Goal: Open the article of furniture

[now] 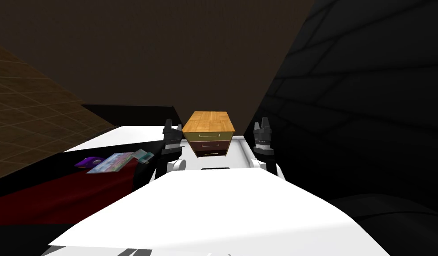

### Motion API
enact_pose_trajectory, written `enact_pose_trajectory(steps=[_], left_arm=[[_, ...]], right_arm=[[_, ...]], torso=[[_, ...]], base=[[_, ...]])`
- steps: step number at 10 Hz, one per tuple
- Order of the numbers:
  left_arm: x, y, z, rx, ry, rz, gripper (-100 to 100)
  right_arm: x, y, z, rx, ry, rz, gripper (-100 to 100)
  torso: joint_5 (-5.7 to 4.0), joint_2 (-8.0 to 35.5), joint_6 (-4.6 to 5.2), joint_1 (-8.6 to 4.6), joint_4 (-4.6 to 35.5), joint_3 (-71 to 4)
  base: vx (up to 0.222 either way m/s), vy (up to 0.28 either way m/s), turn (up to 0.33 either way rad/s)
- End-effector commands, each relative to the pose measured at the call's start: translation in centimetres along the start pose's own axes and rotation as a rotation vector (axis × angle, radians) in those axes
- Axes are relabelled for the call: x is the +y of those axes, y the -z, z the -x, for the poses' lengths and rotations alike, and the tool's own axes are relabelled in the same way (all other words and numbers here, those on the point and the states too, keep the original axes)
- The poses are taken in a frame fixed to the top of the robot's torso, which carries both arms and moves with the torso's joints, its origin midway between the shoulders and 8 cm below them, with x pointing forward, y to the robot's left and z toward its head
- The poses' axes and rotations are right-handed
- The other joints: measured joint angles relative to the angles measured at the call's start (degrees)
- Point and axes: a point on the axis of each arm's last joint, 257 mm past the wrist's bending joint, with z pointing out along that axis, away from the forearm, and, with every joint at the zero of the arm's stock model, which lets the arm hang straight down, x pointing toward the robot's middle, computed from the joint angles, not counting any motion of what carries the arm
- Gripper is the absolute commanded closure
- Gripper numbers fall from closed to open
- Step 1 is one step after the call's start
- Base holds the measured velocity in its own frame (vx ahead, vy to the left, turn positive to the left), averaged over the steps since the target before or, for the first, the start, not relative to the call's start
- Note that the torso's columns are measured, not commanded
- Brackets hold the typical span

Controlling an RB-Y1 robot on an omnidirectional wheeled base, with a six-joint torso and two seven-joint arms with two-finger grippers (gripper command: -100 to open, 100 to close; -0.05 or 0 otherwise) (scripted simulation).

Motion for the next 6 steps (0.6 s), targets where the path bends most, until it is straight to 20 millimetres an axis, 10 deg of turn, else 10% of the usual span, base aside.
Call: enact_pose_trajectory(steps=[1, 4, 5, 6], left_arm=[[0.00, 0.00, 0.00, 0.000, 0.000, 0.000, 0], [-0.01, 0.00, 0.00, 0.000, 0.000, 0.000, 0], [0.38, 0.14, -0.23, 0.032, -0.022, 0.005, -100], [0.74, 0.27, -0.34, 0.052, -0.037, 0.008, -100]], right_arm=[[0.00, 0.00, 0.00, 0.000, 0.000, 0.000, 0], [0.01, 0.00, 0.00, 0.000, 0.000, 0.000, 0], [0.01, 0.00, 0.00, 0.000, 0.000, 0.000, 0], [-0.02, 0.01, 0.00, 0.000, 0.000, 0.000, 0]], torso=[[0.00, 4.2, 0.00, 0.00, 4.2, -8.4], [0.00, 16.9, 0.00, 0.00, 16.9, -33.8], [0.00, 21.2, 0.00, 0.00, 21.1, -42.3], [0.01, 23.1, 0.00, 0.03, 23.0, -46.2]], base=[[0.000, 0.000, 0.000], [0.000, 0.000, 0.000], [0.013, 0.002, -0.002], [0.017, 0.003, -0.004]])
